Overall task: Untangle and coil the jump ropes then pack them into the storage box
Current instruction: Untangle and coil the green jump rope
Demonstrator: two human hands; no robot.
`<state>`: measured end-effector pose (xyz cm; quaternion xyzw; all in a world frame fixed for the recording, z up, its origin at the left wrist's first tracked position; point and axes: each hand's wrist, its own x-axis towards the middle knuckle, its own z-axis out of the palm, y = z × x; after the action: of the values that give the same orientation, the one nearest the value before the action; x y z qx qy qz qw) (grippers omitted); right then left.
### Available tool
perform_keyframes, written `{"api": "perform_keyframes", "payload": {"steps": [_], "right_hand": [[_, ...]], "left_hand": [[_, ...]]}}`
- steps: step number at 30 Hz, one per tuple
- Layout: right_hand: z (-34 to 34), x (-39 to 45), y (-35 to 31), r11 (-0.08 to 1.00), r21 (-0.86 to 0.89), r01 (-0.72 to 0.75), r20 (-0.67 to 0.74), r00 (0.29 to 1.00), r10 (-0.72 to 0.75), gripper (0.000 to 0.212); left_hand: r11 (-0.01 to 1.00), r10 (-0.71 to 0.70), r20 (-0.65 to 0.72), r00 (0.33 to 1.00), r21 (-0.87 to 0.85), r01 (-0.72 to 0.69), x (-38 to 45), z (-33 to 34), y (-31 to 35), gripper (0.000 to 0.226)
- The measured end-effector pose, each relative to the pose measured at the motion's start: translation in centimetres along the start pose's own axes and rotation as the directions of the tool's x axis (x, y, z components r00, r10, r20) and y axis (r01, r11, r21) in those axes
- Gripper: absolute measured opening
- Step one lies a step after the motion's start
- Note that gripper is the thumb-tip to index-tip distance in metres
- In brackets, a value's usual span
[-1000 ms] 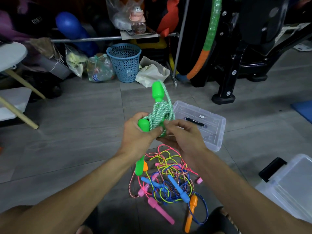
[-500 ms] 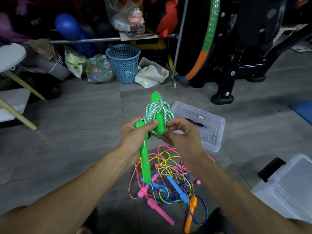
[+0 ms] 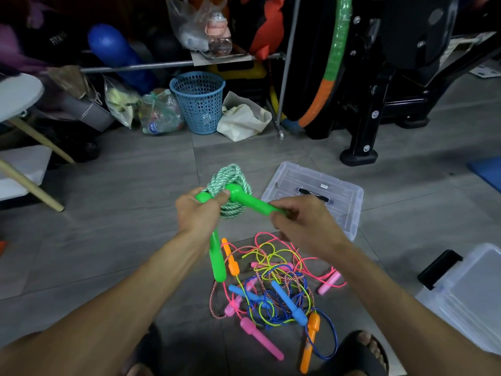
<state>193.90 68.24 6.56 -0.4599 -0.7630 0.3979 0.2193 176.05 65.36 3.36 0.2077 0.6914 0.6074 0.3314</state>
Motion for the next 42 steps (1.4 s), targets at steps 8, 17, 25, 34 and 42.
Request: {"api": "perform_keyframes", "payload": {"steps": [8,17,25,34,42], "right_hand": [[-4.2,1.4,2.4,0.89,0.401,-0.219,-0.243,0.911,0.334,0.028],[0.3,1.0,2.7,0.974,-0.223,0.033,-0.231,0.969,-0.086,0.036],[1.7,1.7,1.4,0.98,-0.156,0.126,-0.097,0.985,-0.142,0.023],[4.7,3.8,-2.1,0.894,0.446,-0.037,0.108,0.994,-0.013,0.005],[16.6,9.1,-5.4,0.93,0.351,-0.106,0.101,0.992,0.075,0.019]], "left_hand": [[1.0,-0.005,0.021,1.0,0.004,0.005,1.3,-1.4,0.5,0.014],[0.992,0.095,0.185,0.978,0.062,-0.109,-0.4,-1.2,0.6,0.017],[1.0,-0.005,0.175,0.985,0.006,0.004,-0.6,-1.2,0.5,0.028],[0.976,-0.045,0.375,0.926,-0.181,0.121,1.4,-6.3,2.0,0.015],[0.933,-0.21,0.306,0.929,0.346,0.097,6.8,-15.8,-0.3,0.031]]}}
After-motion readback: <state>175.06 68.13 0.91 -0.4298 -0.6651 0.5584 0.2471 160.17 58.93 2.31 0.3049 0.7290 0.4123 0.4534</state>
